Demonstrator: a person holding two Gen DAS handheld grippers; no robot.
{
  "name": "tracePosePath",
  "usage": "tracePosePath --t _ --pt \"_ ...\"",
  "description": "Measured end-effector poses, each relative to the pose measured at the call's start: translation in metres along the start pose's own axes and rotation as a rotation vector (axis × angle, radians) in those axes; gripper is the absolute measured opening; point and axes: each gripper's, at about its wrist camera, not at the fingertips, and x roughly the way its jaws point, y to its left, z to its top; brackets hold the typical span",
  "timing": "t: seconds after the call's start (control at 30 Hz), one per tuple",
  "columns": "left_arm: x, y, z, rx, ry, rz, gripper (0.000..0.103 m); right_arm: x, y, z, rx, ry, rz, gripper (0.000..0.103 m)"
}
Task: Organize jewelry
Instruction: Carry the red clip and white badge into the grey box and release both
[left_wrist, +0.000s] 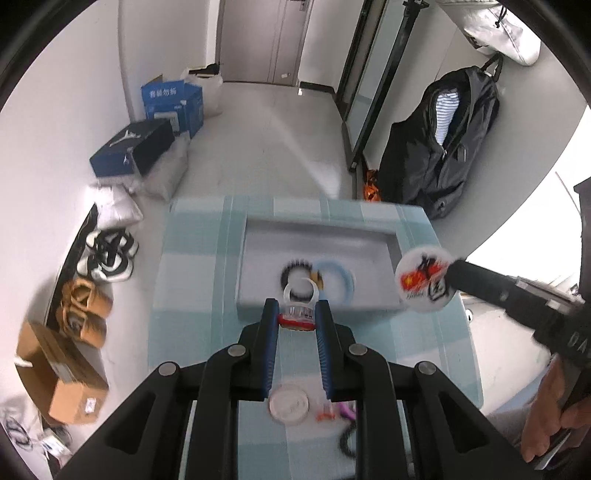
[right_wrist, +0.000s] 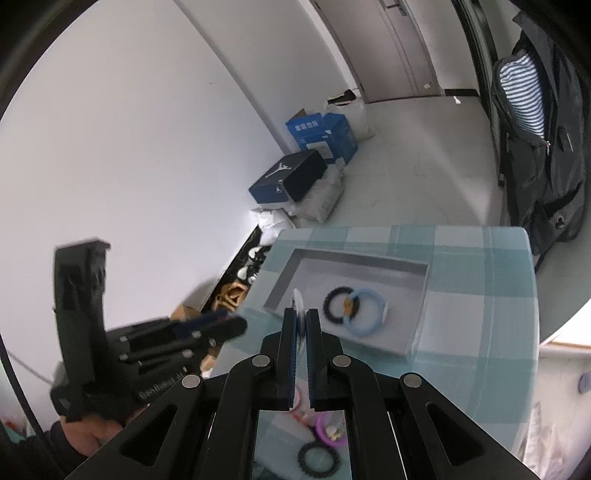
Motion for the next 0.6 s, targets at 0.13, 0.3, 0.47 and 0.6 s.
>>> tracePosePath --t 0.13,0.3,0.47,0.6 --pt "0.009 0.002 0.018 -0.004 0.003 -0.02 0.015 0.012 -0.009 0.017 0.015 0.006 0.003 0.004" --pt "0.028 0.004 0.032 -0.033 0.035 -0.054 0.015 0.028 -0.018 0.034 0.004 0.023 -0.005 0.004" --pt "0.052 0.016 0.038 -0.072 0.081 -0.099 0.015 0.044 -0.027 0.047 -0.004 0.038 -0.015 0.004" --pt "0.065 0.021 0.043 -0.103 0.108 -0.139 0.015 0.055 -0.036 0.048 0.02 0.06 -0.012 0.004"
